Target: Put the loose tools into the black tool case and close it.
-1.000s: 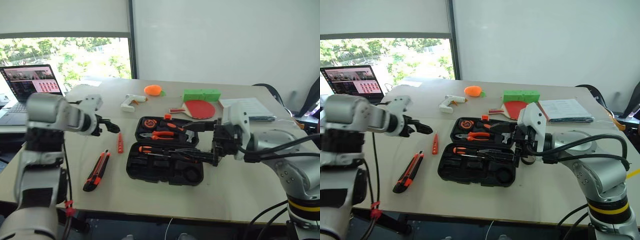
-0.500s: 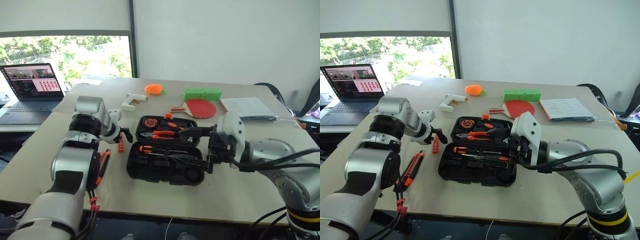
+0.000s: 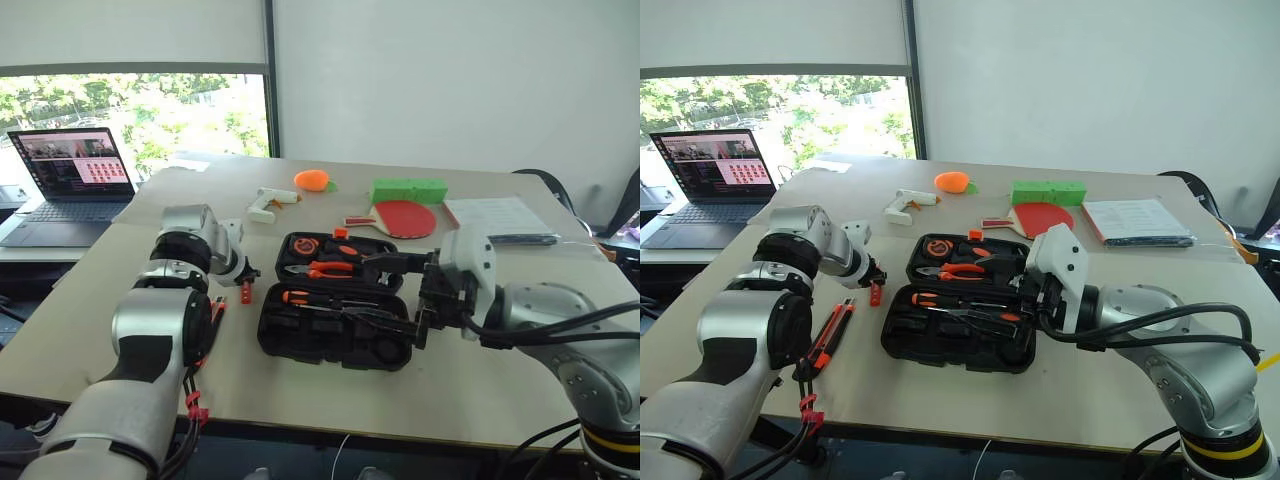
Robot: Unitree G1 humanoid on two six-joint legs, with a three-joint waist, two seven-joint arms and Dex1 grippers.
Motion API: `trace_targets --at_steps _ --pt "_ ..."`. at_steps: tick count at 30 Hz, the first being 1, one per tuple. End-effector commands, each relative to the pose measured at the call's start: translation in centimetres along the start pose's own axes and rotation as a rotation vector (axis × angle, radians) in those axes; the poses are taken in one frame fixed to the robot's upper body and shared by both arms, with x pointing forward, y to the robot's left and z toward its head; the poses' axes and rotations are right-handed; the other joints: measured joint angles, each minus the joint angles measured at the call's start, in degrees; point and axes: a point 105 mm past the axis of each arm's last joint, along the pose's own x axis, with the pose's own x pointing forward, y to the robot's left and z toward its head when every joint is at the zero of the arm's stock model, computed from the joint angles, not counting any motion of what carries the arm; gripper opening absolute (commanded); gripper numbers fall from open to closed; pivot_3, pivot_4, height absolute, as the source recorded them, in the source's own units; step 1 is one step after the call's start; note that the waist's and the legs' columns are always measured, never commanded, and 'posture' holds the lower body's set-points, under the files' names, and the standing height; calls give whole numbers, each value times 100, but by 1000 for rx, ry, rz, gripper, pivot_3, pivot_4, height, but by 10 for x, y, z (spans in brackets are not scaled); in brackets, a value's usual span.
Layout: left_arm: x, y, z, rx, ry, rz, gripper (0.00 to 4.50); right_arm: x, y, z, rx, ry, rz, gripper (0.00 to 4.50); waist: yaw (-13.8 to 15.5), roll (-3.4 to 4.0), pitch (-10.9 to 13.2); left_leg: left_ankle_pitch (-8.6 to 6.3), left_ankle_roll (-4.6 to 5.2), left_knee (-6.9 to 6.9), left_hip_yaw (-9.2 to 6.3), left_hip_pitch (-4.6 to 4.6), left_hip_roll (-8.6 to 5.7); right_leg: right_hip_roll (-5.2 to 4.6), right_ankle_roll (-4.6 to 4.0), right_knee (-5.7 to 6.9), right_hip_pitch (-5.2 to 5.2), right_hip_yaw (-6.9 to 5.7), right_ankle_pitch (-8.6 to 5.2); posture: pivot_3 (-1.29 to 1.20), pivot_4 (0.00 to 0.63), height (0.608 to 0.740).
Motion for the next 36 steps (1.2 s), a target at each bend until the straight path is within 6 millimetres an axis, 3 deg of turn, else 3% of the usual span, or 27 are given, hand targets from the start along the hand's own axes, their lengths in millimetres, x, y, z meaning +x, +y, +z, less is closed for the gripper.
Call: trace_targets --at_steps 1,7,15,20,23,27,29,36 --pt "6 -9 -10 -22 45 -33 426 -4 1 11 -40 -28 -12 4500 12 0 0 0 0 0 0 -1 -1 0 0 -1 0 0 0 0 150 736" --pt "4 6 -3 -1 1 0 426 -6 1 8 -28 -11 -9 4500 17 1 0 0 0 0 0 1 -1 -1 1 -1 1 0 1 0 150 736" --pt "-25 10 43 454 -236 -143 425 -21 16 -14 42 120 93 4500 -17 0 0 5 -8 -2 1 -9 0 3 -1 -3 -7 -1 1 0 150 736" --pt "-52 -3 53 714 -310 -342 425 -26 13 -19 51 145 61 4500 -62 -1 1 3 -5 -10 1 -17 2 4 -2 -14 -13 1 1 0 150 736" --pt "-71 -25 50 852 -316 -512 425 -27 15 -22 60 151 55 4500 -39 -3 2 3 -5 -7 1 -20 3 3 -1 -17 -11 0 1 0 150 736" --pt "-94 -49 19 1290 -214 -723 425 -28 18 -25 70 156 43 4500 -22 -6 4 3 -4 2 -3 -43 3 3 1 -21 -20 -2 1 0 150 736" --pt "-95 -52 7 1424 -180 -746 425 -29 18 -26 72 155 32 4500 -27 -4 3 2 -3 1 -3 -43 5 3 1 -25 -19 -2 1 0 150 736" --pt "-77 -70 -21 1611 -89 -771 425 -28 24 -30 80 159 5 4500 -49 -4 3 2 0 10 -7 -38 7 6 1 -10 -18 0 1 0 150 736"
